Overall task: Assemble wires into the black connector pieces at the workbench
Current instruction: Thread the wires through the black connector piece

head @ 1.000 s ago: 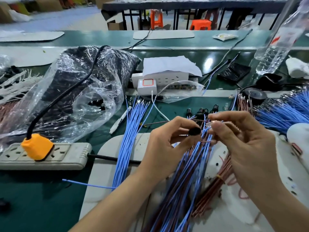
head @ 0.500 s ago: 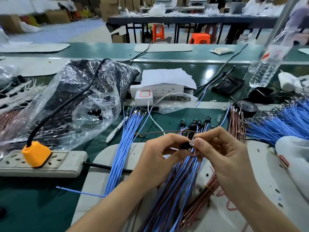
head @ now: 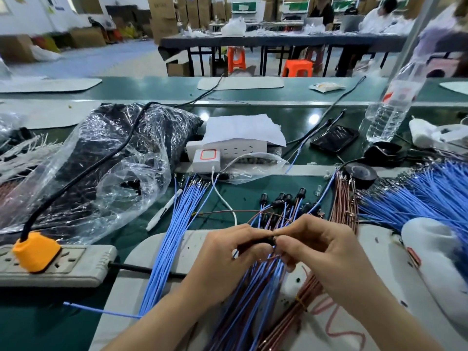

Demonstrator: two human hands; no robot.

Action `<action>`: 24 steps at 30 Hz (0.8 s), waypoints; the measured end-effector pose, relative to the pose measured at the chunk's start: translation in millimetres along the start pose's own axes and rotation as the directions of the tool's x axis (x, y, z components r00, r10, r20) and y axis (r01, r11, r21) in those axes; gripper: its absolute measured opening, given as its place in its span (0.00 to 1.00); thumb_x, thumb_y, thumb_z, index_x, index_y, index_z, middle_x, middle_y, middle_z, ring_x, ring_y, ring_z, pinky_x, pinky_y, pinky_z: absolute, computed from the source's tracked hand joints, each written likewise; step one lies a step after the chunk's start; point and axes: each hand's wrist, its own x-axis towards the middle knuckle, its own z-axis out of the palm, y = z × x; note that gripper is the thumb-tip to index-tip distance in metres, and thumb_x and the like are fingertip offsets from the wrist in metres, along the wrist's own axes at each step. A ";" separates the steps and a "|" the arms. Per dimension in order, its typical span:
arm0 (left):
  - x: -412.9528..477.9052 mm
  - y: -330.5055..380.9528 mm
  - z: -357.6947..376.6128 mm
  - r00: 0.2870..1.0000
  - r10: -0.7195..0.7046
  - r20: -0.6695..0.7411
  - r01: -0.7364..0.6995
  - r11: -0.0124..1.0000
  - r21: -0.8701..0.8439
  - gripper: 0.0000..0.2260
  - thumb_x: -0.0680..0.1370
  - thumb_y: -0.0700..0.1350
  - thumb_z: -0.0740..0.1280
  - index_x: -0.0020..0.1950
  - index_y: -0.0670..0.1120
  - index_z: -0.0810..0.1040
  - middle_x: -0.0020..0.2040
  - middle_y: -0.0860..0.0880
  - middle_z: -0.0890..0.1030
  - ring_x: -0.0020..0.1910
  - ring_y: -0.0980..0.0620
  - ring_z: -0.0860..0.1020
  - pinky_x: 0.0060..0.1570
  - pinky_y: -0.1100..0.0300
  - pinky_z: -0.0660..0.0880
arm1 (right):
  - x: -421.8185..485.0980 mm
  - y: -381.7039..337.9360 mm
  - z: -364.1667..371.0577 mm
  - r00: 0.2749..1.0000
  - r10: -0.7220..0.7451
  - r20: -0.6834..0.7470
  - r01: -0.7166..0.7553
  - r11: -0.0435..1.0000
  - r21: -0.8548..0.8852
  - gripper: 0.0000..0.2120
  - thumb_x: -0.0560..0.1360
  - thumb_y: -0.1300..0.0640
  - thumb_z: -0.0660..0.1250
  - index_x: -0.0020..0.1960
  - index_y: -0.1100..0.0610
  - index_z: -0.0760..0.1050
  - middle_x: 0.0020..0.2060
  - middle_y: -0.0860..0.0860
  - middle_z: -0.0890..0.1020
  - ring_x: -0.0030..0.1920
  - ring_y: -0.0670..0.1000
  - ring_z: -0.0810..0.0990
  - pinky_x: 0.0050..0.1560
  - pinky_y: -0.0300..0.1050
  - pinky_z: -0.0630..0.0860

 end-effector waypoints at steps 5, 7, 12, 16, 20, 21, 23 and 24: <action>0.7 -0.5 2.1 0.997 -0.039 0.063 0.041 0.999 -0.028 0.09 0.72 0.45 0.70 0.50 0.46 0.84 0.37 0.58 0.83 0.37 0.60 0.80 0.41 0.69 0.72 | 2.8 -1.4 -8.1 0.991 0.099 0.087 -0.101 0.995 0.017 0.05 0.72 0.70 0.69 0.40 0.64 0.81 0.30 0.57 0.82 0.29 0.50 0.79 0.31 0.39 0.77; 0.9 1.4 3.9 0.995 -0.044 0.092 0.049 0.998 -0.049 0.09 0.73 0.46 0.70 0.50 0.46 0.84 0.36 0.58 0.83 0.37 0.60 0.80 0.41 0.69 0.72 | 4.0 -4.6 -12.9 0.981 0.151 0.120 -0.158 0.986 0.051 0.03 0.71 0.71 0.68 0.40 0.68 0.80 0.29 0.57 0.81 0.29 0.50 0.78 0.30 0.39 0.76; 2.4 6.1 2.3 0.989 -0.046 0.141 0.063 0.991 -0.115 0.11 0.75 0.50 0.67 0.48 0.44 0.83 0.36 0.54 0.83 0.38 0.60 0.80 0.41 0.68 0.71 | 4.9 -8.7 -14.0 0.973 0.181 0.140 -0.190 0.980 0.054 0.03 0.72 0.68 0.68 0.41 0.69 0.77 0.28 0.59 0.81 0.27 0.52 0.78 0.26 0.40 0.75; 3.3 6.0 1.0 0.986 -0.048 0.161 0.062 0.995 -0.081 0.10 0.76 0.49 0.66 0.47 0.43 0.82 0.34 0.53 0.82 0.36 0.58 0.78 0.41 0.62 0.72 | 4.9 -4.7 -11.7 0.987 0.119 0.109 -0.115 0.992 -0.041 0.03 0.73 0.71 0.67 0.42 0.66 0.77 0.29 0.58 0.81 0.28 0.51 0.78 0.28 0.42 0.76; 1.6 5.6 1.7 0.985 -0.045 0.166 0.063 0.993 -0.104 0.09 0.76 0.48 0.67 0.47 0.43 0.82 0.34 0.57 0.81 0.35 0.61 0.79 0.40 0.65 0.73 | 4.4 -3.8 -10.7 0.979 0.144 0.144 -0.151 0.988 0.040 0.04 0.73 0.68 0.67 0.41 0.69 0.75 0.28 0.59 0.81 0.26 0.53 0.77 0.26 0.42 0.75; 1.1 5.7 1.9 0.985 -0.045 0.169 0.064 0.992 -0.113 0.09 0.75 0.47 0.68 0.47 0.42 0.82 0.33 0.58 0.80 0.34 0.63 0.79 0.39 0.68 0.72 | 4.4 -3.6 -10.6 0.973 0.162 0.162 -0.174 0.983 0.062 0.06 0.72 0.66 0.67 0.42 0.70 0.74 0.28 0.59 0.81 0.26 0.54 0.77 0.25 0.42 0.75; 0.1 6.0 2.0 0.983 -0.054 0.177 0.080 0.987 -0.142 0.06 0.75 0.44 0.69 0.46 0.42 0.82 0.32 0.59 0.80 0.31 0.68 0.76 0.35 0.75 0.69 | 4.6 -2.9 -11.6 0.964 0.186 0.190 -0.206 0.975 0.088 0.10 0.70 0.63 0.67 0.43 0.71 0.73 0.29 0.59 0.81 0.27 0.54 0.78 0.26 0.42 0.76; -0.7 6.3 2.0 0.981 -0.064 0.181 0.093 0.983 -0.157 0.06 0.74 0.44 0.69 0.46 0.42 0.82 0.31 0.59 0.80 0.29 0.69 0.74 0.33 0.76 0.68 | 4.5 -2.6 -11.9 0.959 0.195 0.205 -0.217 0.972 0.093 0.11 0.69 0.62 0.67 0.43 0.71 0.73 0.30 0.60 0.82 0.28 0.54 0.79 0.27 0.42 0.77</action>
